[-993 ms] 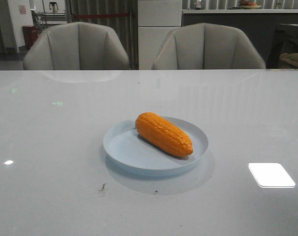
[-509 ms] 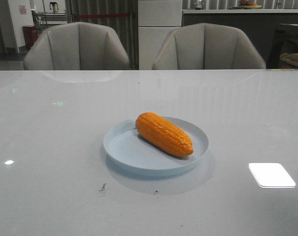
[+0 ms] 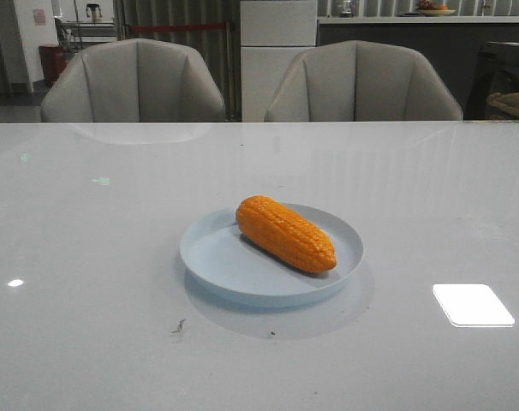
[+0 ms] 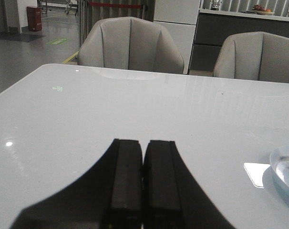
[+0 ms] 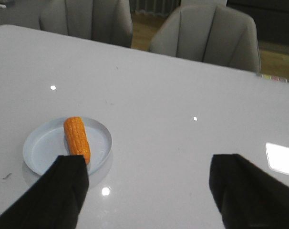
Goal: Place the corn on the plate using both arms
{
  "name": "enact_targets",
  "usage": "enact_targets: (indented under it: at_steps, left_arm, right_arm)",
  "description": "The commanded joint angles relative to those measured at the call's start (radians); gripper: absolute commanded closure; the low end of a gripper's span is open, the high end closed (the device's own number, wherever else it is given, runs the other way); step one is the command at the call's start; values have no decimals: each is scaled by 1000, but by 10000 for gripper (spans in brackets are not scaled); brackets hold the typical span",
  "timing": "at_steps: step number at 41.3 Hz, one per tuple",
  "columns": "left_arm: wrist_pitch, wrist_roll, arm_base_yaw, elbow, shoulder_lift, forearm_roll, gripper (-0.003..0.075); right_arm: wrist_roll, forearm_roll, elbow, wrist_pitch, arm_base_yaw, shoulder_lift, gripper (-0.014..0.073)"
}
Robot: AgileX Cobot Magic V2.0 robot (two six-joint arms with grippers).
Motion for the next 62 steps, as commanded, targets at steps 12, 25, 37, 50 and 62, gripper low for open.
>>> enact_targets:
  at_steps: [12,25,37,50,62]
  left_arm:
    - [-78,-12,2,37,-14,-8,626]
    - [-78,-12,2,37,-14,-8,626]
    - [-78,-12,2,37,-14,-8,626]
    - [-78,-12,2,37,-14,-8,626]
    - [-78,-12,2,37,-14,-8,626]
  right_arm:
    - [-11,0,281,-597,51,-171,454]
    - [-11,0,578,-817,51,-172,526]
    - [-11,0,657,-776,51,-172,526]
    - [-11,0,657,-762,51,-172,526]
    - [-11,0,657,-762,51,-172,526]
